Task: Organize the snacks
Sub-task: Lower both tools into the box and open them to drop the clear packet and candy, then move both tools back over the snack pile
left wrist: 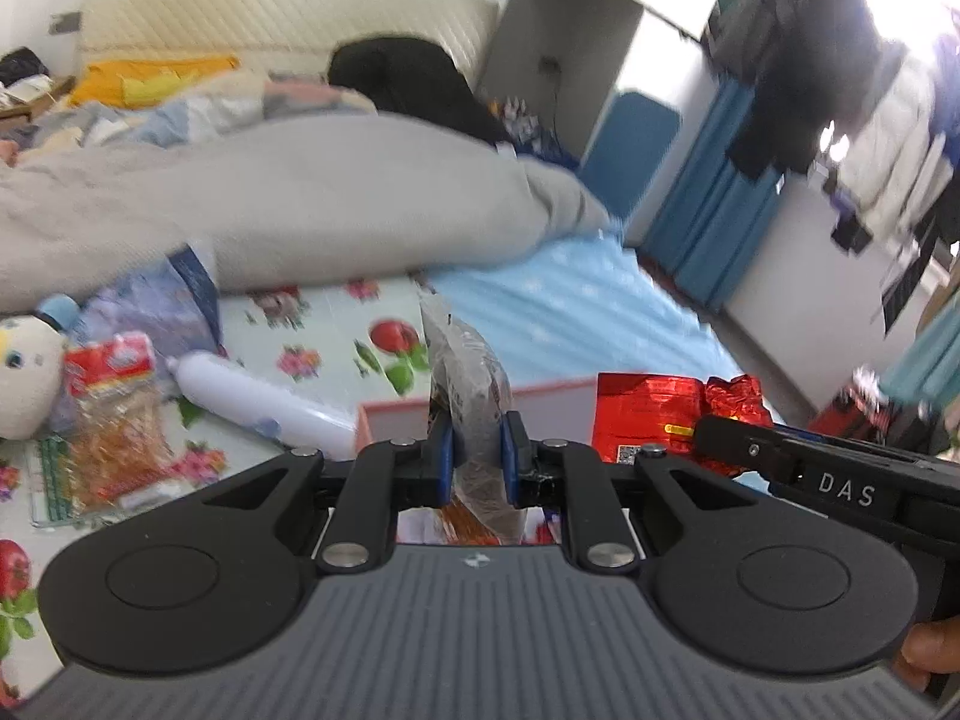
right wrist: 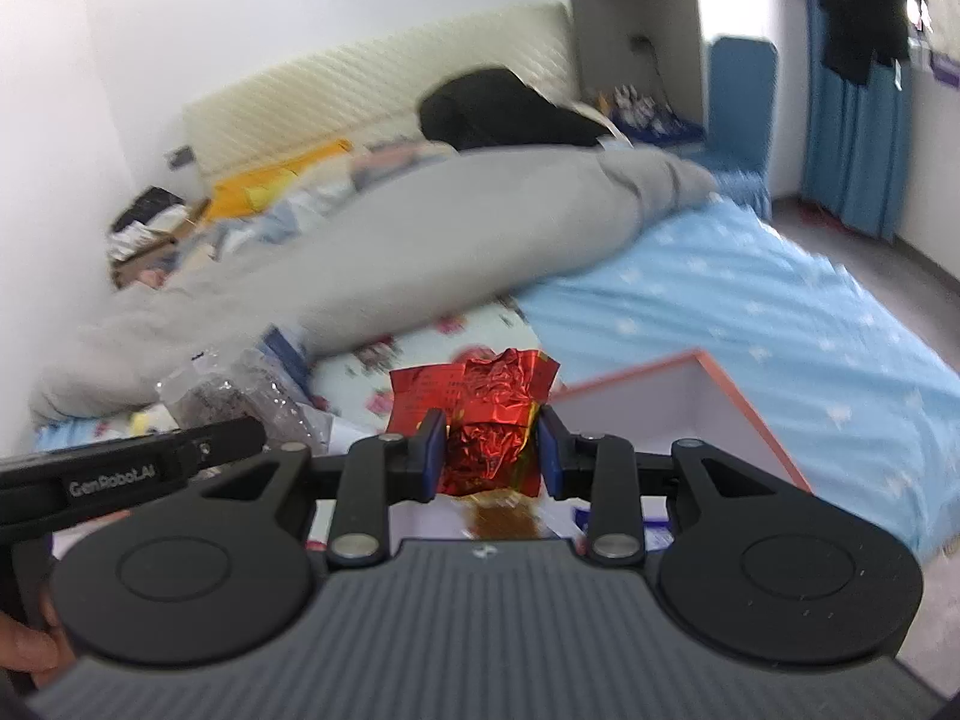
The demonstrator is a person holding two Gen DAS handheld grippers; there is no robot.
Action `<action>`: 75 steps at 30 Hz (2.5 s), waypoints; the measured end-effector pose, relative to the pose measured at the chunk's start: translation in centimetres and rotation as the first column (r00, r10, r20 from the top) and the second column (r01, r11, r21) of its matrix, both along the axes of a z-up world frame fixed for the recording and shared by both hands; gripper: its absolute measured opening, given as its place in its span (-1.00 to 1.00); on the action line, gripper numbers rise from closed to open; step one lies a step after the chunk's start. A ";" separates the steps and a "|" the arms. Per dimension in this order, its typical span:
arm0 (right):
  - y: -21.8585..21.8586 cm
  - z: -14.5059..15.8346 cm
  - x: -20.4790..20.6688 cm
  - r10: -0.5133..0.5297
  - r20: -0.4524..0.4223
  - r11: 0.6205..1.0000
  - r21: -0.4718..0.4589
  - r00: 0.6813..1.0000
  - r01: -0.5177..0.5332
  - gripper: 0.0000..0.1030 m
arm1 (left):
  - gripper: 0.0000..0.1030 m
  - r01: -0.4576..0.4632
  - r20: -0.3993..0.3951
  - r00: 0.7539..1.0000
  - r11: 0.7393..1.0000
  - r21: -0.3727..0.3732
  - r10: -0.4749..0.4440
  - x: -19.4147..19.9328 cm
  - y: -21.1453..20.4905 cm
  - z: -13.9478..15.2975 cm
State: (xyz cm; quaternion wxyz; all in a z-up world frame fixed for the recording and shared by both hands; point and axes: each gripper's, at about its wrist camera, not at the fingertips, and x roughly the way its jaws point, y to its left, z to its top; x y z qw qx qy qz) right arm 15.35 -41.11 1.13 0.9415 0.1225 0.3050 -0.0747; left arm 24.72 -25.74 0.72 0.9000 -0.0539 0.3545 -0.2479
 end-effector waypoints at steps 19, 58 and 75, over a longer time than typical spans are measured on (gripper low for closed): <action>-4.5 -11.1 1.5 -0.019 -0.275 0.989 0.138 0.961 0.059 -0.30 | -0.63 0.131 -0.225 0.970 0.980 0.151 -0.095 2.7 -6.6 -10.4; 2.9 3.0 -7.0 -0.013 0.139 0.997 0.076 0.990 0.003 0.03 | 0.10 0.036 0.135 0.990 0.999 0.033 -0.040 -8.2 5.2 5.0; 9.9 0.4 -9.0 0.114 0.171 0.989 0.071 0.979 -0.128 0.03 | 0.10 -0.108 0.127 0.986 0.994 0.025 0.104 -12.4 14.3 1.5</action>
